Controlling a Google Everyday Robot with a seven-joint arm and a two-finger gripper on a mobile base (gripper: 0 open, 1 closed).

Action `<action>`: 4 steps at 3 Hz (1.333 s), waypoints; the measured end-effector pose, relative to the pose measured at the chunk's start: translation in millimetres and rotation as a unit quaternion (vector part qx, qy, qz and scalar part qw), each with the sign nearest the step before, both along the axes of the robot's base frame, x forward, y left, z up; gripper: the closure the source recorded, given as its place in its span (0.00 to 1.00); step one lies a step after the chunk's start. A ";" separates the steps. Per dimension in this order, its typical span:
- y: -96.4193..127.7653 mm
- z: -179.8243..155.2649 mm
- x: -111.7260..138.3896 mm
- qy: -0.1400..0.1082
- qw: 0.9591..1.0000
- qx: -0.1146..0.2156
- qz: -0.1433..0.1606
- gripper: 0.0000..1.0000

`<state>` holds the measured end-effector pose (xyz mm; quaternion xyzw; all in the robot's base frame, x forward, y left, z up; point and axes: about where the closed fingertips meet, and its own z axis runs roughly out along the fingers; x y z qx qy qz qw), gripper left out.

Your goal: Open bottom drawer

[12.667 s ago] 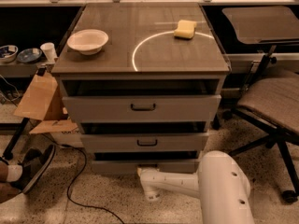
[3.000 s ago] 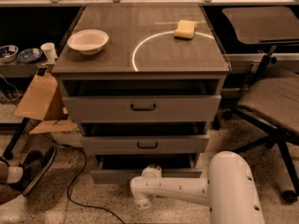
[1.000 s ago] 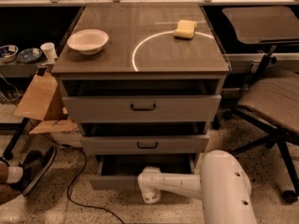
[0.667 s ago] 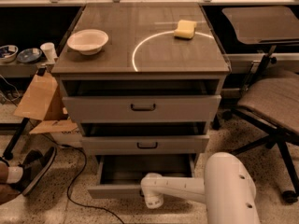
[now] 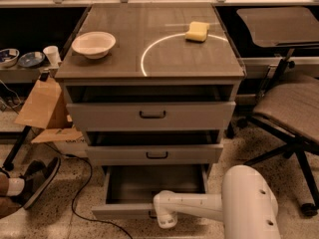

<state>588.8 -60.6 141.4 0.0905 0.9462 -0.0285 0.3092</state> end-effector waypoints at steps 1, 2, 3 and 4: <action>-2.7 1.6 -4.8 0.005 1.000 -0.002 -0.001 1.00; -13.9 -0.5 -23.7 0.024 1.000 -0.009 -0.007 1.00; -13.9 1.2 -23.7 0.024 1.000 -0.009 -0.007 1.00; -27.1 2.8 -43.4 0.040 0.999 -0.021 -0.012 1.00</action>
Offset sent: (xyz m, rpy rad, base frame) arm -0.1286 -0.0716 -0.0348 -0.0908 0.2382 -0.0706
